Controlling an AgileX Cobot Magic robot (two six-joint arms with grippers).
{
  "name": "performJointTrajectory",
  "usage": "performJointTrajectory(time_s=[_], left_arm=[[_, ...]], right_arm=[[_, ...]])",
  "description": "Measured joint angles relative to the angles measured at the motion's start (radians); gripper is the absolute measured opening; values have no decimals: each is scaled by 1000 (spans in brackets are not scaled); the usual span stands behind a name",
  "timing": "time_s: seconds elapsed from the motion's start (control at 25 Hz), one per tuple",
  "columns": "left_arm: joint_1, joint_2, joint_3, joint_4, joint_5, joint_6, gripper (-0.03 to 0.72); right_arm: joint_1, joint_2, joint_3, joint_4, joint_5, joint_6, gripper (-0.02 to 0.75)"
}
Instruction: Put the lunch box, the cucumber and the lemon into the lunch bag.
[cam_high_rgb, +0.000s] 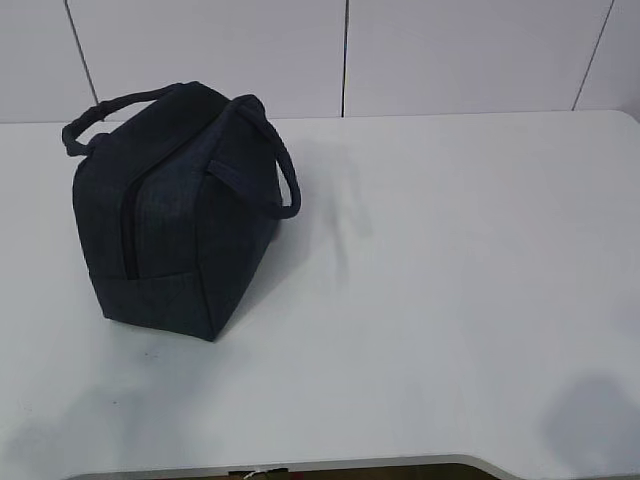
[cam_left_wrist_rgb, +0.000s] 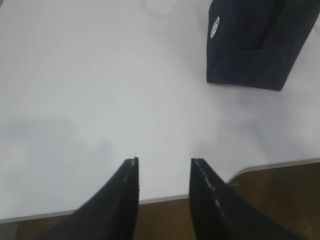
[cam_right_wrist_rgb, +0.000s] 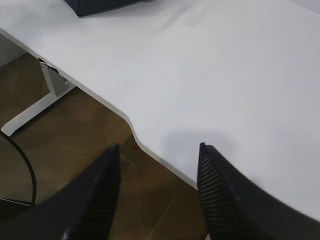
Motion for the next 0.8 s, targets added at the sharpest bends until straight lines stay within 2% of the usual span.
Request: performJointTrajectory(time_s=[0.16,0.36,0.6,0.8], left_arm=[[0,0,0,0,0,0,242],[0,0,0,0,0,0,242],[0,0,0,0,0,0,242],[0,0,0,0,0,0,242]], right_arm=[[-51,0,0,0,0,-1,407],[-229,0,0,0,0,-1,407],[-396,0,0,0,0,-1,407],[-466,0,0,0,0,-1,407]])
